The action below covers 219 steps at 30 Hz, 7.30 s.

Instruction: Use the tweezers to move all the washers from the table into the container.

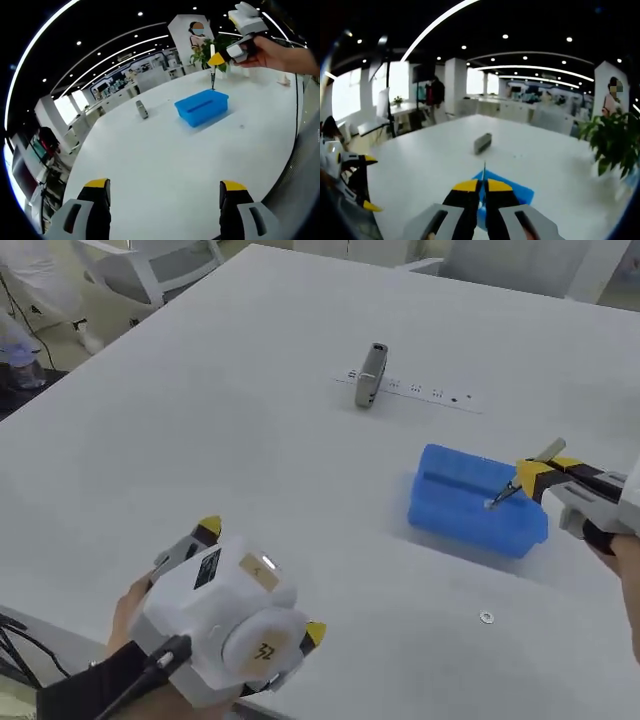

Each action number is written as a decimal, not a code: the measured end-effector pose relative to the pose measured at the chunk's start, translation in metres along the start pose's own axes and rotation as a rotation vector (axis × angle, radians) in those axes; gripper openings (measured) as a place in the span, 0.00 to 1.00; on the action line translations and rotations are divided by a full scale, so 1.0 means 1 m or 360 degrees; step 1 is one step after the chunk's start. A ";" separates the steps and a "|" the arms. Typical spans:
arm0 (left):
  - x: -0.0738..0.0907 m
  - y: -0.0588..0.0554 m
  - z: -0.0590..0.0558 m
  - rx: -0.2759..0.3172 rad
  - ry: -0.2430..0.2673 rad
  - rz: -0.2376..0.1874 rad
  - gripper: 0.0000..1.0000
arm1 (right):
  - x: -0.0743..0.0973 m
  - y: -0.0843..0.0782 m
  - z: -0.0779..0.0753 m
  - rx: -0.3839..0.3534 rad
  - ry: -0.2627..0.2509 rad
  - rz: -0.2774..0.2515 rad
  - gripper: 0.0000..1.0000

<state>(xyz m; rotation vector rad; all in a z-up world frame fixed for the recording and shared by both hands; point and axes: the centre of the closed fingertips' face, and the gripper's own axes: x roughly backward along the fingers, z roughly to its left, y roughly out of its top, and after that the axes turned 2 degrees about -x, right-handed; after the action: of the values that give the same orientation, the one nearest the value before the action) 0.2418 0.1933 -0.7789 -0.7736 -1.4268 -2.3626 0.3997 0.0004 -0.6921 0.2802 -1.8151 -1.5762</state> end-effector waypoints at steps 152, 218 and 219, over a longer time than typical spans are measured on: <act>-0.002 -0.004 -0.009 -0.0085 -0.0048 0.0047 0.90 | 0.037 -0.114 0.019 -0.0204 -0.0056 0.0263 0.02; -0.003 -0.004 -0.009 -0.0121 -0.0035 0.0053 0.89 | 0.031 -0.125 0.020 0.0046 -0.0017 0.0312 0.00; -0.003 -0.004 -0.009 -0.0120 -0.0035 0.0051 0.90 | 0.031 -0.126 0.019 0.0041 -0.0018 0.0315 0.00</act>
<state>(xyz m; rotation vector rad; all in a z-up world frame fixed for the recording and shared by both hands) 0.2392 0.1870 -0.7867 -0.8376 -1.3299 -2.4027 0.3302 -0.0324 -0.7980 0.0997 -1.8129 -1.4204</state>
